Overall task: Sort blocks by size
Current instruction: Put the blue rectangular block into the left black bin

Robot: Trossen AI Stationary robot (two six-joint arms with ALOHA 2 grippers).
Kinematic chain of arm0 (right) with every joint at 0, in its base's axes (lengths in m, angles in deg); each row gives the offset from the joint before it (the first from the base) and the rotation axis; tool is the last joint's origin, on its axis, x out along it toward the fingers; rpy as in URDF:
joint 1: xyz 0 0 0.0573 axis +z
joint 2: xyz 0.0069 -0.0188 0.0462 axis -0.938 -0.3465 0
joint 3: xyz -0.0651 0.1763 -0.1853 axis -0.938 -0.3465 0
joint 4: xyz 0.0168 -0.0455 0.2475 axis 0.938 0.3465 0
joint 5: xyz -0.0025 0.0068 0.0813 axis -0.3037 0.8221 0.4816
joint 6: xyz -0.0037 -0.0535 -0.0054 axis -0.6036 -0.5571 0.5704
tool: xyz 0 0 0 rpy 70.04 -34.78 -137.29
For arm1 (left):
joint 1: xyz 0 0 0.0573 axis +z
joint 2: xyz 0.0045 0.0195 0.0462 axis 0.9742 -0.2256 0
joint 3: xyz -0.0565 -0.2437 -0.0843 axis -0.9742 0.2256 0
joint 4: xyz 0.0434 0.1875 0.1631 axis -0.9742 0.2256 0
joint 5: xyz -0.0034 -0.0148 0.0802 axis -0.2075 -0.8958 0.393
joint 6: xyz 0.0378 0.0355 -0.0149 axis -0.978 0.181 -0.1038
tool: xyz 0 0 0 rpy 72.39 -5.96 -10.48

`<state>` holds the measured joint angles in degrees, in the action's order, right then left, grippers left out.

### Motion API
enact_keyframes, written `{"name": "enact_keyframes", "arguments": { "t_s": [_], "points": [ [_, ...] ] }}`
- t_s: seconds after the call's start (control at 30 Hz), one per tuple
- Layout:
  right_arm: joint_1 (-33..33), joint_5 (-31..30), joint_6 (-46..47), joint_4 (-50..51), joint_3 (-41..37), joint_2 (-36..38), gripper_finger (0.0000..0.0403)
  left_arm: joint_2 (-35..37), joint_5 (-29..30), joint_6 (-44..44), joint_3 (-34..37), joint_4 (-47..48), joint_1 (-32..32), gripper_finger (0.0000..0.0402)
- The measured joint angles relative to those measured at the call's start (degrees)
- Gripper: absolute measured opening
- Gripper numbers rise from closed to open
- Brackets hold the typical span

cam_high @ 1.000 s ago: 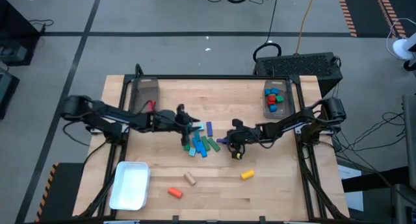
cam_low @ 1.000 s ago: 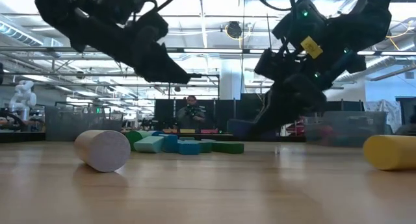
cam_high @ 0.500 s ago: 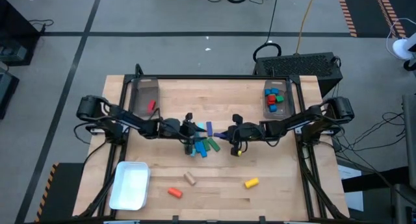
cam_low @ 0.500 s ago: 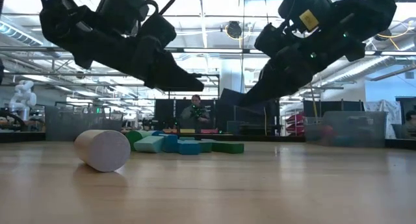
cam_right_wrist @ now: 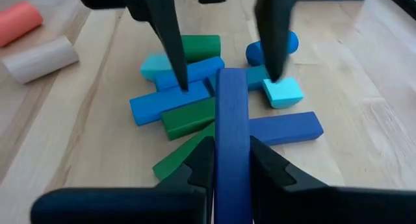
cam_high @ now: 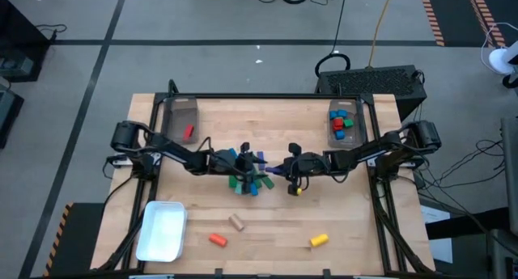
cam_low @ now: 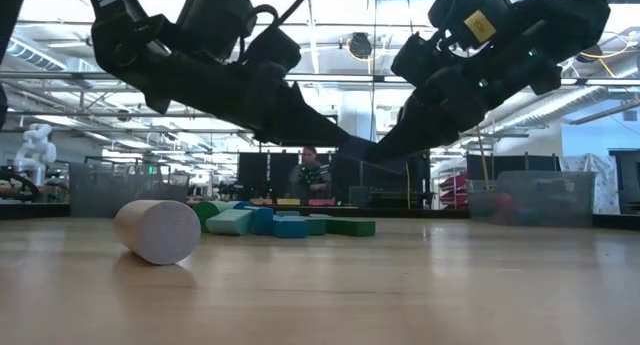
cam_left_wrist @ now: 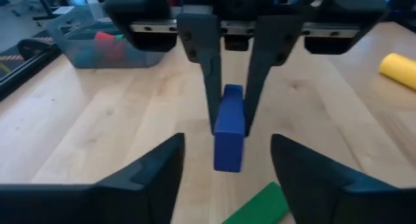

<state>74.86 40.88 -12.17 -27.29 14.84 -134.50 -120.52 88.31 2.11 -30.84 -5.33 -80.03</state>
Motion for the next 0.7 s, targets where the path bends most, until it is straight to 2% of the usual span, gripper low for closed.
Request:
{"name": "enact_keyframes", "arguments": {
  "t_s": [0.13,0.3,0.43,0.7],
  "points": [
    [0.6,-0.1,-1.0,-0.4,0.0,0.0,0.0045,-0.1,1.2,0.1,-0.2,0.1,0.1,0.0276],
    [0.6,-0.1,-1.6,-1.5,0.0,0.0,0.0045,-0.1,1.1,0.2,-0.2,0.1,0.1,0.0279],
    [0.6,-0.2,-1.7,-2.0,0.0,0.0,0.0045,-0.1,-0.7,0.2,-0.2,-0.2,0.1,0.0260],
    [0.6,-0.2,-1.7,-2.2,0.0,0.0,0.0045,0.0,-1.0,0.2,-0.3,-0.5,0.1,0.0190]
  ]
}}
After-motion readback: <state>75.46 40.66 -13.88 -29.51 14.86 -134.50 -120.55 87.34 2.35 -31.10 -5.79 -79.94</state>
